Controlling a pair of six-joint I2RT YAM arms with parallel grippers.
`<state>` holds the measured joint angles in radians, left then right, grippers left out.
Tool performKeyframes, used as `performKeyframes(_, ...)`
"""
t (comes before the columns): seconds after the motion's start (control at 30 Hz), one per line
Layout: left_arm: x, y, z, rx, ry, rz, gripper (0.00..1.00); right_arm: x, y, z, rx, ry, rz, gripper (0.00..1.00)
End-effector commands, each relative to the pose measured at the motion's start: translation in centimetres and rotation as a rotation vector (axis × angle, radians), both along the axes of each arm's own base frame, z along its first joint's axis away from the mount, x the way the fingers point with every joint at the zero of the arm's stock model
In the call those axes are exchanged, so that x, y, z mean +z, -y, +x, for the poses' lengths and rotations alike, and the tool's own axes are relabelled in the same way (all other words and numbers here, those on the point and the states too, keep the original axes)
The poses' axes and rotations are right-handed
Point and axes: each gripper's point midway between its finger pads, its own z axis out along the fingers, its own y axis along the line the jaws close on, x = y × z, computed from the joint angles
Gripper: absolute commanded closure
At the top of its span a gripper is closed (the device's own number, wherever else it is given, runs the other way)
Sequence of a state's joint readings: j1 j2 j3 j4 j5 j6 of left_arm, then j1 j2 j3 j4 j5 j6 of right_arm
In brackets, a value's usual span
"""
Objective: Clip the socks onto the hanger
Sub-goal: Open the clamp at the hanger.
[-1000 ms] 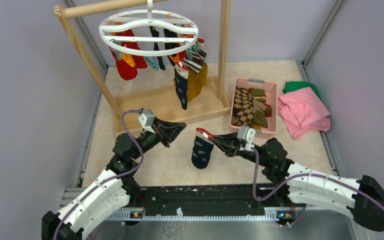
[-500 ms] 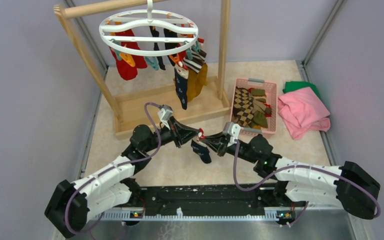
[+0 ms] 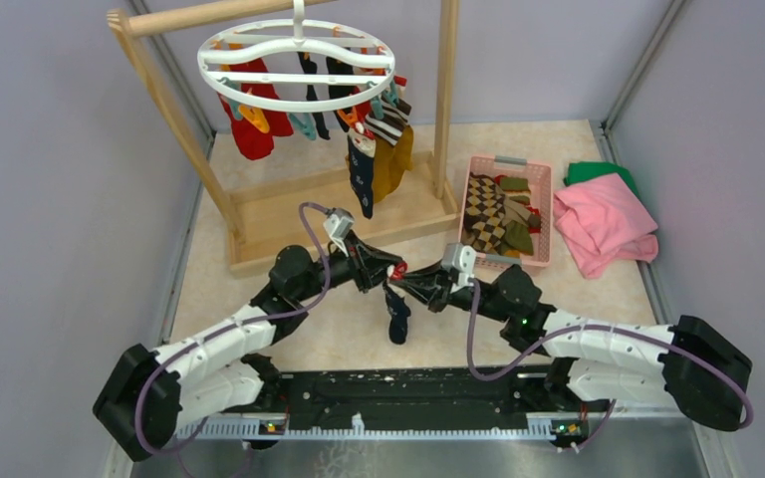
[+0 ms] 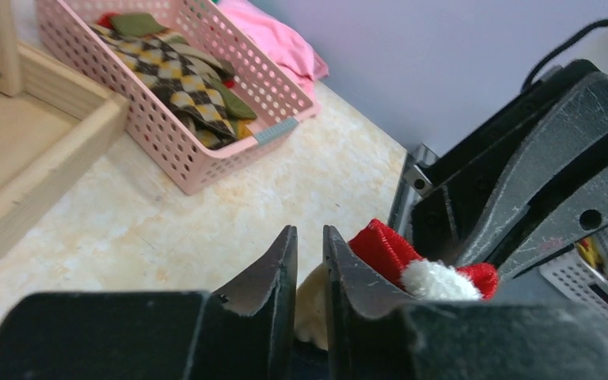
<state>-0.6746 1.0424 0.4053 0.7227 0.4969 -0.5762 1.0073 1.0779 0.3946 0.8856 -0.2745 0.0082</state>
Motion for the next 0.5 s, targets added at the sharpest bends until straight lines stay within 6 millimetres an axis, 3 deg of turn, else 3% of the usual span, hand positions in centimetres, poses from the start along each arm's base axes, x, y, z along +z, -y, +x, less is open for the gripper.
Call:
performKeyframes(0.0, 3.6, -2.4, 2.3, 0.194, 0.137, 0.054, 0.7, 3.5, 1.1, -0.9, -0.003, 0.11, 0.074, 1.0)
performKeyframes(0.13, 4.7, -6.0, 2.5, 0.347, 0.239, 0.139, 0.45, 3.3, 2.3, -0.5, -0.058, 0.151, 0.06, 1.0)
performKeyframes(0.27, 7.0, -8.3, 0.9, 0.397, 0.314, 0.103, 0.05, 3.3, 2.2, -0.1, -0.078, 0.169, 0.064, 1.0)
performKeyframes(0.47, 11.8, -10.5, -0.2, 0.46, 0.325, 0.081, 0.01, 2.7, 1.9, 0.2, -0.086, 0.176, 0.061, 1.0)
